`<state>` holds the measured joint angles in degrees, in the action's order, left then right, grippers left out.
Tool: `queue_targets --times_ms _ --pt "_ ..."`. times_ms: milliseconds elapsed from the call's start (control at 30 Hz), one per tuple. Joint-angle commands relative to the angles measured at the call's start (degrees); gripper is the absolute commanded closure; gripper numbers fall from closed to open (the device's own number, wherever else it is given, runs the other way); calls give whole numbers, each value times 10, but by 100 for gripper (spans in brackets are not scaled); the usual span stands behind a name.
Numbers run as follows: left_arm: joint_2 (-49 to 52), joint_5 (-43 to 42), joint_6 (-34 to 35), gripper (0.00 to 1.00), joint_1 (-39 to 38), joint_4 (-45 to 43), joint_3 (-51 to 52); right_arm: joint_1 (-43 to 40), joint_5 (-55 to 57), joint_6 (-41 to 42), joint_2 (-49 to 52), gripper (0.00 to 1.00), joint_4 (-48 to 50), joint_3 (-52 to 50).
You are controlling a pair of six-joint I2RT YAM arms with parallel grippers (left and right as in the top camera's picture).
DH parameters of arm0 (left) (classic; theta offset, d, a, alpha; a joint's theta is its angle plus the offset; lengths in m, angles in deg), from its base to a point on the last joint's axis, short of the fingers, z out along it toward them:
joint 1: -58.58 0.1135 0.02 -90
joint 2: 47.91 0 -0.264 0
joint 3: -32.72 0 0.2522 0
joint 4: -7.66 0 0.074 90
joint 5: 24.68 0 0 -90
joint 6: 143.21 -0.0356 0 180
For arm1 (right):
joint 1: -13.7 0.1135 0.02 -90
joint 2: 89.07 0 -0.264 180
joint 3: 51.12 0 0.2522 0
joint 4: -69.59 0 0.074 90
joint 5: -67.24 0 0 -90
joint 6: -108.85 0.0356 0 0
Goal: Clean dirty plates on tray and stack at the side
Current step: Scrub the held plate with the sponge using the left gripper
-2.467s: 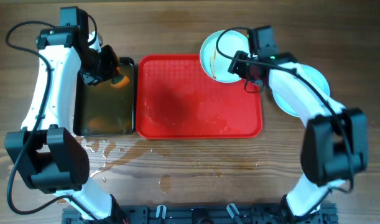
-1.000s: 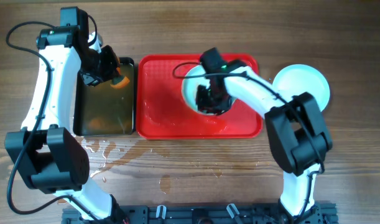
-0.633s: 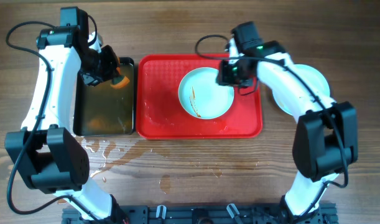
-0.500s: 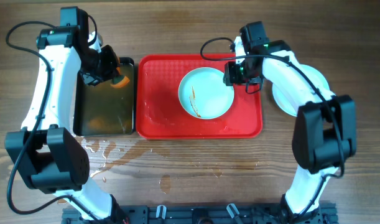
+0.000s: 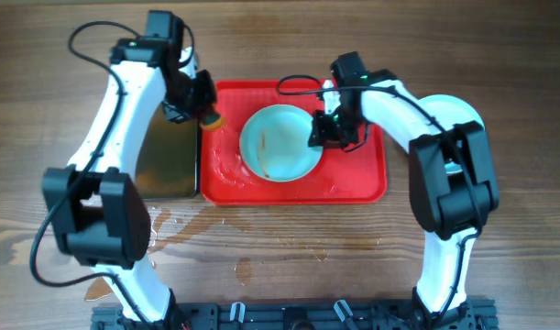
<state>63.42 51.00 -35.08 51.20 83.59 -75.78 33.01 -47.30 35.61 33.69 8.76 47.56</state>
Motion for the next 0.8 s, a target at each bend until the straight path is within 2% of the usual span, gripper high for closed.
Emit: queue_targets --times_ms 0,133,200,367,533,633,700,767 --pt "31 5 8 96 -31 -7 0 27 11 77 28 96 14 -2" --pt "63 5 1 96 -71 -32 0 32 9 77 35 96 23 -2" --pt "90 10 -31 96 -90 -52 0 32 5 76 36 95 29 -2" --pt "146 130 -41 96 -97 -30 0 32 5 76 36 96 31 -2" --pt "153 152 -40 96 -107 -38 47 32 5 74 36 96 34 -2" --pt "153 115 -40 96 -127 -53 110 32 5 74 36 96 38 -2" --pt "153 43 -48 96 -143 -49 136 32 5 74 36 96 38 -2" --pt "153 -33 -98 96 -155 -28 137 32 5 74 36 96 38 -2"
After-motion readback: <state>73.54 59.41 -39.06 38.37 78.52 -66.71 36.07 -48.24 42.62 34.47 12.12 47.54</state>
